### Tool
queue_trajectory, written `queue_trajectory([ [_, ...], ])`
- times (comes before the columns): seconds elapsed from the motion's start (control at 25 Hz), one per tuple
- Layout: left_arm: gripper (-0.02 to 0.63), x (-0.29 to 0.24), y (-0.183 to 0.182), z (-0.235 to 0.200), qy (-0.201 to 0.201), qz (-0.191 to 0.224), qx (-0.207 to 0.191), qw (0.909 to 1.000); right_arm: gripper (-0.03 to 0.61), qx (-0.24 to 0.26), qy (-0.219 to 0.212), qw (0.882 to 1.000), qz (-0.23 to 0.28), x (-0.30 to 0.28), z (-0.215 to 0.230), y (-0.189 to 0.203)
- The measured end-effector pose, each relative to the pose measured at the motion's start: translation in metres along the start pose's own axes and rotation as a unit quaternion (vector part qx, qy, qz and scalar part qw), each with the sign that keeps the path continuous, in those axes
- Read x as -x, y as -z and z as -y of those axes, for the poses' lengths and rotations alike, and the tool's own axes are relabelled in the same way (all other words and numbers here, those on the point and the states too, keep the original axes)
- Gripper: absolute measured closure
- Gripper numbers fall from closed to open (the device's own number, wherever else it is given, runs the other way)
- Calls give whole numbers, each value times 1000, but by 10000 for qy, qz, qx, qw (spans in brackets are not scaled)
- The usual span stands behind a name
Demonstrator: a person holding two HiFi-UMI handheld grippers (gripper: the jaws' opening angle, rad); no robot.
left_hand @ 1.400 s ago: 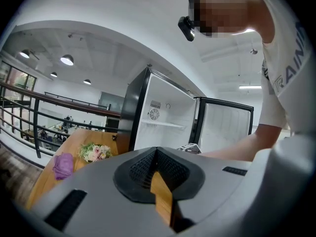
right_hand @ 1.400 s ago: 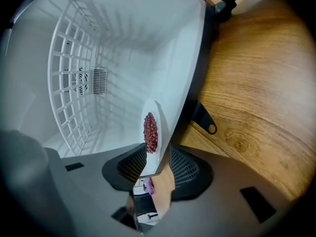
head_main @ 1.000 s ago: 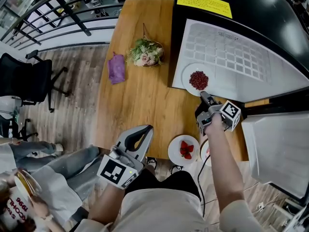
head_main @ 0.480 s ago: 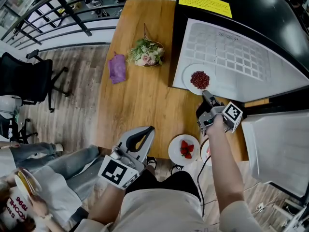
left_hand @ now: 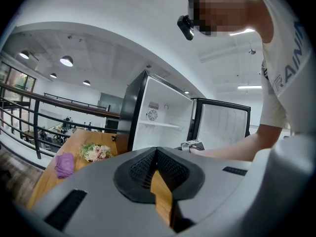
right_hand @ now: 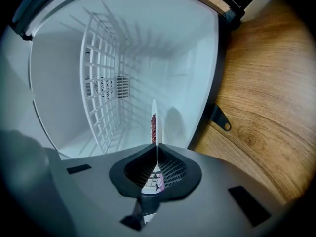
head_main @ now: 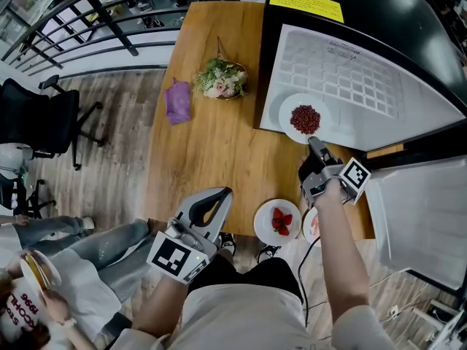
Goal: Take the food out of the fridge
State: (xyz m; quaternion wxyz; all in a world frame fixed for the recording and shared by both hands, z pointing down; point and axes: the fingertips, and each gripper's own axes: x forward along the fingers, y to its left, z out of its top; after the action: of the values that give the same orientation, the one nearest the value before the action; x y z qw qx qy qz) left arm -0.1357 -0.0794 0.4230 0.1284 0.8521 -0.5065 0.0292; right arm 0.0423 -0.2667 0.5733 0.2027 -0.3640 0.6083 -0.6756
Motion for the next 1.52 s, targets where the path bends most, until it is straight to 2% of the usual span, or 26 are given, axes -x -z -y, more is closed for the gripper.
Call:
queue_trajectory([
  [0.36,607,11,-10,5,-86,141,-96,9998,550,90,-334,9992,-217,44,-31,27],
  [0.64,607,29,-19,16,-256,279,-188,9991,550,352,-545,9965,-521,86,-53,58],
  [1.0,607,63,-15,19,-743,434,-160,9962,549,630,-676,9855,-1425,110,-51,132],
  [1.28,607,94,-8,18,-1135,454,-85,9925,549,569,-641,9748,-2061,113,-37,195],
  [1.52,607,111,-2,10,-1275,401,-53,9910,549,532,-572,9681,-2379,117,-17,246],
])
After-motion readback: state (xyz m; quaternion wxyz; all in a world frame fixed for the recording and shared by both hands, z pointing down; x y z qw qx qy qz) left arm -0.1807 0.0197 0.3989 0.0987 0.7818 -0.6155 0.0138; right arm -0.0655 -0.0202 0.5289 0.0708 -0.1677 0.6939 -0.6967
